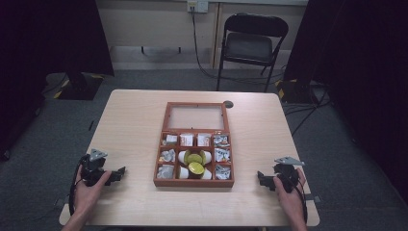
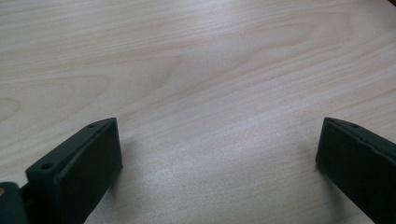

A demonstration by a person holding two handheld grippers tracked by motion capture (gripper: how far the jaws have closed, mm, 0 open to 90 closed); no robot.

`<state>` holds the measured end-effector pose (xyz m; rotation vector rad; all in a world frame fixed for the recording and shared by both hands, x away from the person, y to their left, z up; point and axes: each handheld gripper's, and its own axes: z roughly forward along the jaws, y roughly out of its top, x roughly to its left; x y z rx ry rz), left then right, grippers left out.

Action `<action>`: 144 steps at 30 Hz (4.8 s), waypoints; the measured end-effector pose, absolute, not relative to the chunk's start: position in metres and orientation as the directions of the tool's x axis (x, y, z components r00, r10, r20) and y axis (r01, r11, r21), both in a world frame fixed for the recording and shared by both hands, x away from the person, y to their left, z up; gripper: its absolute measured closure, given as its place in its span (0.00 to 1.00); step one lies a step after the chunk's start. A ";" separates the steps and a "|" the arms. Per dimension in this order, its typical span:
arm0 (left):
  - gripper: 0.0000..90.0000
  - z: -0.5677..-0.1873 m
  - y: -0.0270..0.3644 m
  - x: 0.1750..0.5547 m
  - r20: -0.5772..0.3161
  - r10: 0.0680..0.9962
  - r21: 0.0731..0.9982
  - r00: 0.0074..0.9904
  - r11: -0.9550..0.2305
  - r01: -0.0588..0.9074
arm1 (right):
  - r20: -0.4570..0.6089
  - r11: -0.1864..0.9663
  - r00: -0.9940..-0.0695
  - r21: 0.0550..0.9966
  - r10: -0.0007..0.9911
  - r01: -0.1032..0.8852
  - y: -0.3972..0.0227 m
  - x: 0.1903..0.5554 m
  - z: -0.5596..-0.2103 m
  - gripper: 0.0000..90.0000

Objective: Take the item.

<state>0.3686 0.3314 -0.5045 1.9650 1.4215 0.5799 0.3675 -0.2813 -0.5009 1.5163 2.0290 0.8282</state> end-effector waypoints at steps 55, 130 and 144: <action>0.25 -0.460 0.287 0.358 -0.055 0.866 0.804 0.497 -0.257 0.536 | -0.016 0.208 -0.279 0.707 0.960 0.676 -0.281 0.368 -0.501 0.00; 0.31 -0.426 0.129 0.404 -0.154 0.584 0.779 0.797 -0.424 0.462 | -0.015 0.209 -0.281 0.707 0.960 0.676 -0.281 0.369 -0.501 0.00; 0.35 -0.438 0.115 0.407 -0.180 0.548 0.764 0.817 -0.445 0.467 | -0.015 0.209 -0.281 0.707 0.960 0.676 -0.281 0.369 -0.501 0.00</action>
